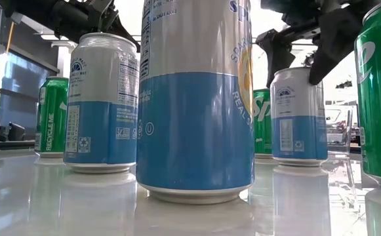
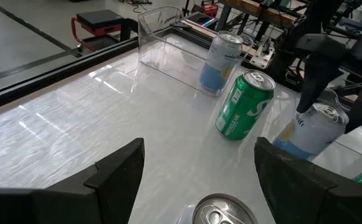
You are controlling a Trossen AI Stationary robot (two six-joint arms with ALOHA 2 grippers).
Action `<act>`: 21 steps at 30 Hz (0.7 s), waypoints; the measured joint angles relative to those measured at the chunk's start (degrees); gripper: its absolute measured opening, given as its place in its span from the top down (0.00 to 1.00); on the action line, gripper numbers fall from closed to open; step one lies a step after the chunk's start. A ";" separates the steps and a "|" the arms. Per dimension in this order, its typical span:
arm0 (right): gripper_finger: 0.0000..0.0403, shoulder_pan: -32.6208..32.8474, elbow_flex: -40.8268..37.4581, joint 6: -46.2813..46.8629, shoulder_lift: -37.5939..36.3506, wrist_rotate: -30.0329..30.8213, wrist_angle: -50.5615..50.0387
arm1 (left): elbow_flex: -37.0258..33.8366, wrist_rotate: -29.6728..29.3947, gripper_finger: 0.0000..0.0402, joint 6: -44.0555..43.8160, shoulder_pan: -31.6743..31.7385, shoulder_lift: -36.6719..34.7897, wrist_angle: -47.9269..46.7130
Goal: Sort soda cans
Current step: Put the blue-white soda can into the top right transparent bin
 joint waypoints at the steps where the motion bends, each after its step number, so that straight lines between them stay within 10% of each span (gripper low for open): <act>1: 0.11 0.00 0.00 0.03 0.00 0.01 0.00 | 0.00 0.00 0.30 0.00 -0.01 -0.01 0.02; 21: 0.11 7.59 9.76 29.61 0.02 3.96 -5.57 | 0.02 0.00 0.30 0.47 0.02 -0.01 -0.01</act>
